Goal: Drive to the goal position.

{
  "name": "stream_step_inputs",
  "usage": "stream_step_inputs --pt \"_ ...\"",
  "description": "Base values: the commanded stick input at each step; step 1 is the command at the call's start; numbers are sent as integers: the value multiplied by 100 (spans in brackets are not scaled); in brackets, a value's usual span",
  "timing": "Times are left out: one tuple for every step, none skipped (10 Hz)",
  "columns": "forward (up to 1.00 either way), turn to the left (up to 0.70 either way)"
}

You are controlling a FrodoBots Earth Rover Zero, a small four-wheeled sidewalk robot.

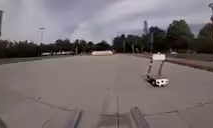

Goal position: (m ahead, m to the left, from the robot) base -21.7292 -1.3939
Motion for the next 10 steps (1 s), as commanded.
stream_step_inputs --pt "100 -27" --pt "100 -27" --pt "100 -27" --pt "100 -27" --pt "100 -27" --pt "100 -27" --pt "100 -27" --pt "100 -27" --pt "100 -27" --pt "100 -27"
